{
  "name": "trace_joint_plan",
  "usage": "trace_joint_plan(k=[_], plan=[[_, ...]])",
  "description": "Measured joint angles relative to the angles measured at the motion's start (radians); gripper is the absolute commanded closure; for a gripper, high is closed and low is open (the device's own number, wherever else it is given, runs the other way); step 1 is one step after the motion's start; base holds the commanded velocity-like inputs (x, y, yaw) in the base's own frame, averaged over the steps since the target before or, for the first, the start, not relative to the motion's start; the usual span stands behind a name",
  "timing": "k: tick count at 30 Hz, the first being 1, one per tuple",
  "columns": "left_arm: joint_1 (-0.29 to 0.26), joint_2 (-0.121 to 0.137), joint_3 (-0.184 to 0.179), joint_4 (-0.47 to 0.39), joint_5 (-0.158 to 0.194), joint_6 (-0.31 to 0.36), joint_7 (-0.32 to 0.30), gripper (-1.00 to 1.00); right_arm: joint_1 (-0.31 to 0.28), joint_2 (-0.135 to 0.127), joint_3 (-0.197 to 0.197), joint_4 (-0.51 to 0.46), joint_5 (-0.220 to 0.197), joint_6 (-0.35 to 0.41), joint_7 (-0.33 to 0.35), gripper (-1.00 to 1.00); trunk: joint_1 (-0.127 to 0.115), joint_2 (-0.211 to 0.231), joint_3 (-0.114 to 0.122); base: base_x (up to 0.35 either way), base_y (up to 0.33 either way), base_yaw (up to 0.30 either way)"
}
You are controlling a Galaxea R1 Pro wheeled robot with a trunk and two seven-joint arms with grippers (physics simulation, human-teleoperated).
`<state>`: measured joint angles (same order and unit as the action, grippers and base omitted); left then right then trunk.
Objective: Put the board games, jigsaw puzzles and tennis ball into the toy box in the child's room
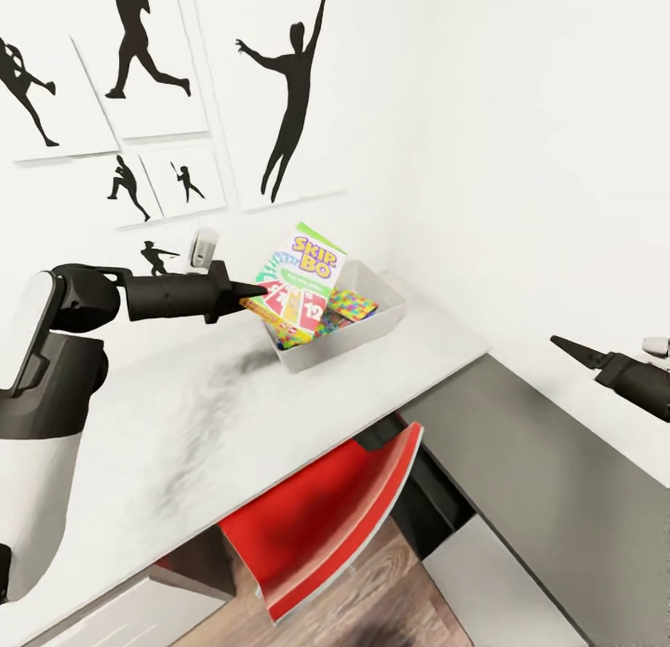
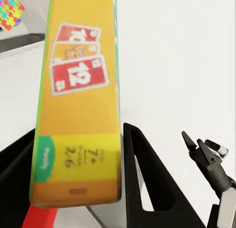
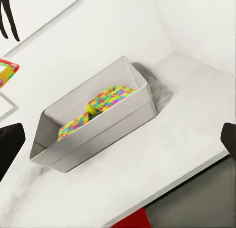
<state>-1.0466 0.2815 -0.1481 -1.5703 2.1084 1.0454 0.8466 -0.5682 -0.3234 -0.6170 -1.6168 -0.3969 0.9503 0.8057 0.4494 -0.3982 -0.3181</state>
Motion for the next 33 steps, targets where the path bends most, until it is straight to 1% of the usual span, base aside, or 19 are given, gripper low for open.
trace_joint_plan(k=[4,10,12,16,21,27,31,33], plan=[[0.002,0.014,0.001,-0.001,0.001,0.000,0.000,1.00,0.000,0.003,0.034,0.000,0.000,0.000,-0.004,-1.00,0.000,0.000,0.006,0.058,0.189,-0.143],[0.003,0.022,-0.001,-0.007,0.000,0.001,-0.001,1.00,0.013,0.013,0.052,0.001,0.001,-0.019,0.008,-1.00,0.000,0.000,0.008,0.140,0.268,-0.033],[0.003,0.023,-0.001,-0.008,-0.001,0.002,-0.001,1.00,0.014,0.013,0.053,0.001,0.001,-0.022,0.010,-1.00,0.000,0.000,0.009,0.182,0.278,-0.012],[0.004,0.026,-0.006,-0.009,-0.002,0.002,-0.001,1.00,0.012,0.006,0.052,0.000,0.000,-0.015,0.018,-1.00,0.000,0.000,0.011,0.122,0.162,-0.185],[0.005,0.027,-0.007,-0.012,-0.003,0.002,0.000,1.00,0.008,0.002,0.052,0.000,0.000,-0.007,0.019,-1.00,0.000,0.000,0.016,0.026,0.034,-0.231],[0.006,0.036,-0.008,-0.013,-0.003,0.002,0.000,1.00,0.002,0.000,0.052,0.000,-0.001,0.047,0.017,-1.00,0.000,0.000,0.023,0.004,0.005,-0.228],[0.006,0.040,-0.007,-0.014,-0.004,0.002,0.000,1.00,0.001,0.000,0.052,0.000,-0.001,0.053,0.017,-1.00,0.000,0.000,0.028,0.000,0.001,-0.226],[0.006,0.047,-0.008,-0.015,-0.003,0.002,0.000,1.00,0.000,0.000,0.052,0.000,-0.001,0.054,0.017,-1.00,0.000,0.000,0.030,0.000,0.000,-0.225]])
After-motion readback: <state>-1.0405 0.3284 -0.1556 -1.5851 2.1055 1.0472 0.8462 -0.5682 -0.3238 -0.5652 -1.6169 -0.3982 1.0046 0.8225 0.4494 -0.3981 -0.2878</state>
